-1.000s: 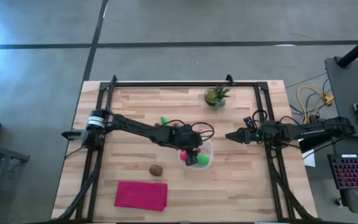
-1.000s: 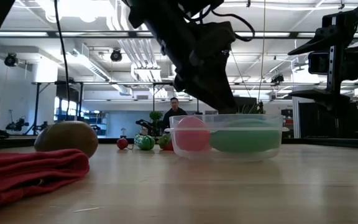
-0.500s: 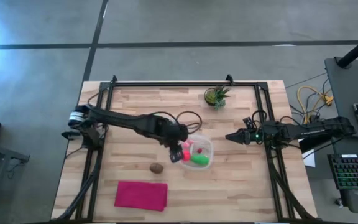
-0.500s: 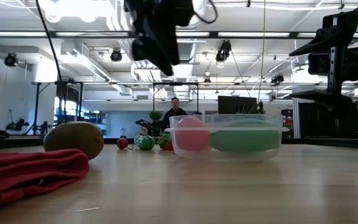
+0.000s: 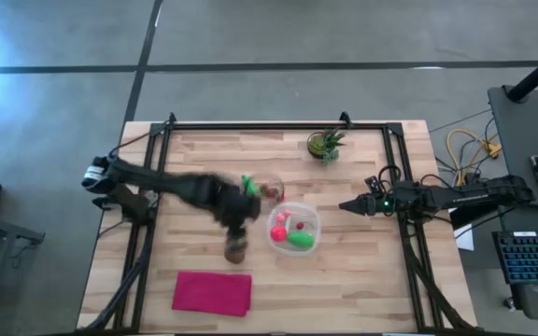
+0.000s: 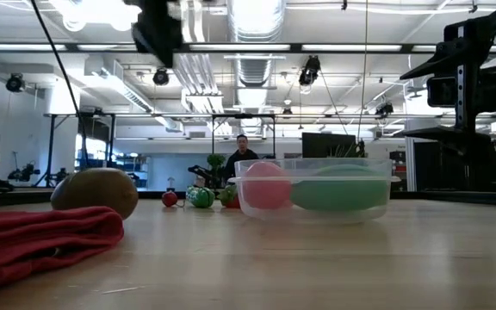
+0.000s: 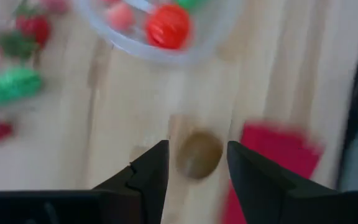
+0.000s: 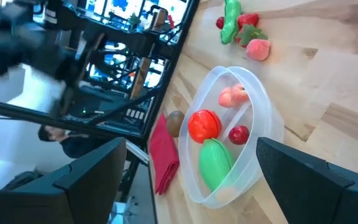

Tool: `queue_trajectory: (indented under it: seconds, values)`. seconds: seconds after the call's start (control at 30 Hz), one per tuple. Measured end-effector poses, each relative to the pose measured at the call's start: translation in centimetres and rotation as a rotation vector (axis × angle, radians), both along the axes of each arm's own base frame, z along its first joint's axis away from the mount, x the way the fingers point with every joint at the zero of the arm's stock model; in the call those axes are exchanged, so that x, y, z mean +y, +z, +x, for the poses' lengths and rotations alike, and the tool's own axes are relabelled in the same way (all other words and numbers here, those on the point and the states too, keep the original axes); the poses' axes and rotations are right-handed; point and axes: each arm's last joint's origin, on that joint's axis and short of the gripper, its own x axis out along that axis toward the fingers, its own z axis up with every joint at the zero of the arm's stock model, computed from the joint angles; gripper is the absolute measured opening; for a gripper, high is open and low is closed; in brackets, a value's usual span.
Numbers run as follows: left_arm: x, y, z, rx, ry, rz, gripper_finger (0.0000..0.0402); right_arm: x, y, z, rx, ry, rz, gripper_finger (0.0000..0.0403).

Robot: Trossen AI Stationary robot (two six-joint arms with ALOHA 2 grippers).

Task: Pick and placing Produce into tupperware
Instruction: Put the kiwi into the transparent container

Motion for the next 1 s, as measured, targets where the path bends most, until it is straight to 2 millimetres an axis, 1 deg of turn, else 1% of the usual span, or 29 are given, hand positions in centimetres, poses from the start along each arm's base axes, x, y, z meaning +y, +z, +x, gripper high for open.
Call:
queue_trajectory:
  seconds: [0.07, 0.13, 0.2, 0.3, 0.4, 0.53, 0.73, 1.0]
  values:
    - [-2.0, -0.3, -1.1, -0.016, -0.167, 0.115, 0.0148, 0.0, 0.0, 0.0, -0.003, 0.011, 0.004, 0.0352]
    - [-3.5, -1.0, -2.0, -0.006, -0.243, 0.169, 0.0148, 0.1, 0.0, 0.0, -0.001, 0.026, 0.0, 0.0352]
    - [-4.4, -1.7, -2.4, 0.008, -0.227, 0.161, 0.0148, 0.1, 0.0, 0.0, 0.001, 0.03, -0.024, 0.0352]
    - [-5.2, -2.6, -2.9, 0.037, -0.162, 0.137, 0.0148, 0.1, 0.0, 0.0, 0.0, 0.036, -0.053, 0.0352]
    - [-5.7, -2.9, -2.9, 0.011, -0.149, 0.123, 0.0148, 0.1, 0.0, 0.0, 0.0, 0.039, -0.071, 0.0352]
    - [-5.9, -3.4, -2.3, -0.055, -0.142, 0.105, 0.0148, 0.1, 0.0, 0.0, 0.0, 0.038, -0.067, 0.0352]
    - [-6.0, -4.4, -2.2, -0.053, -0.141, 0.108, 0.0148, 0.1, 0.0, 0.0, 0.0, 0.038, -0.067, 0.0352]
    - [-6.0, -4.3, -2.2, -0.058, -0.113, 0.099, 0.0148, 0.1, 0.0, 0.0, 0.0, 0.039, -0.069, 0.0352]
